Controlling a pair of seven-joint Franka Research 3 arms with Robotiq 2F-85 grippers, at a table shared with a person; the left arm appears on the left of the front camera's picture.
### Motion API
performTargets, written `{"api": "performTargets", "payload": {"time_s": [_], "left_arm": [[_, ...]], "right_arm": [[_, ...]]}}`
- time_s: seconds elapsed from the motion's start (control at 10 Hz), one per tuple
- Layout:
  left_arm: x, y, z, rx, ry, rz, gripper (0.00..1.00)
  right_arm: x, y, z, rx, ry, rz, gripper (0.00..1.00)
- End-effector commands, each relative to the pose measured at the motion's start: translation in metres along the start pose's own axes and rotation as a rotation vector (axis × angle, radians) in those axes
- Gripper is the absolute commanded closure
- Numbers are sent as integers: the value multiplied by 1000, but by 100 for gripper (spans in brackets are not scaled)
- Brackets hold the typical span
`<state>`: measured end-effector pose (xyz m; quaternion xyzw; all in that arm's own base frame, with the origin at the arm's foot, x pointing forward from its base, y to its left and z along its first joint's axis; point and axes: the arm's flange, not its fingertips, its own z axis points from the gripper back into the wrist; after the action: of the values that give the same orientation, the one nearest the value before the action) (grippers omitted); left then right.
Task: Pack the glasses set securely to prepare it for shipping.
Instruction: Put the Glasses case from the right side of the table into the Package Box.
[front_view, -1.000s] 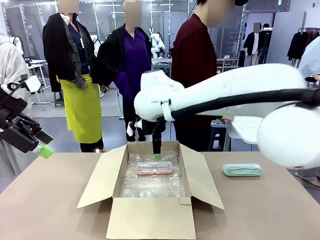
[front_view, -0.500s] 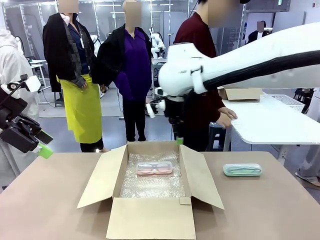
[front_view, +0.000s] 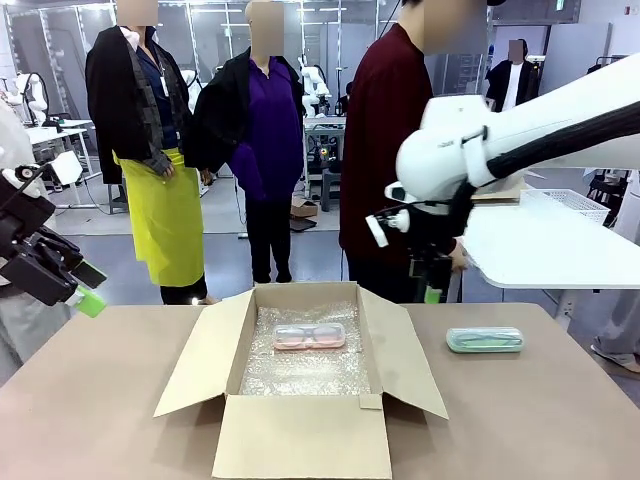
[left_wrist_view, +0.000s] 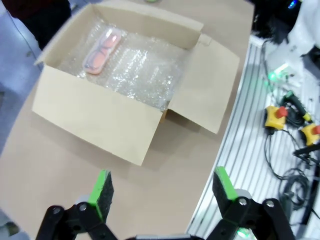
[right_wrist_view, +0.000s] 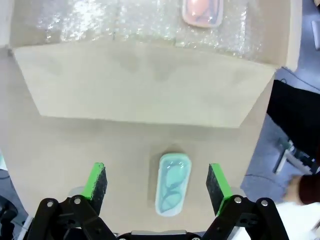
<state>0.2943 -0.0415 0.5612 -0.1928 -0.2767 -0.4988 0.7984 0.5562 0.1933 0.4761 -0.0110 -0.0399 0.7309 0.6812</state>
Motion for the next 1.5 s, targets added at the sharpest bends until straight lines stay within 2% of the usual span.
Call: {"api": "performTargets", "payload": {"time_s": [0.0, 0.1, 0.2, 0.7, 1.0, 1.2, 1.4], "left_arm": [[0, 0, 1, -5, -14, -9, 0], [0, 0, 1, -5, -14, -9, 0], [0, 0, 1, -5, -14, -9, 0], [0, 0, 1, -5, -14, -9, 0], [0, 0, 1, -5, -14, -9, 0], [0, 0, 1, -5, -14, -9, 0], [0, 0, 1, -5, -14, -9, 0]], "right_arm": [[-25, 24, -4, -43, -53, -27, 0], [-22, 18, -5, -43, -106, -37, 0], [-19, 9, -1, -9, -14, -28, 0], [-20, 12, -2, -15, -34, -29, 0], [-66, 9, -31, -31, 34, -81, 0], [-103, -5, -57, -21, 46, -124, 0], [-128, -23, -83, -10, 41, -79, 0]]}}
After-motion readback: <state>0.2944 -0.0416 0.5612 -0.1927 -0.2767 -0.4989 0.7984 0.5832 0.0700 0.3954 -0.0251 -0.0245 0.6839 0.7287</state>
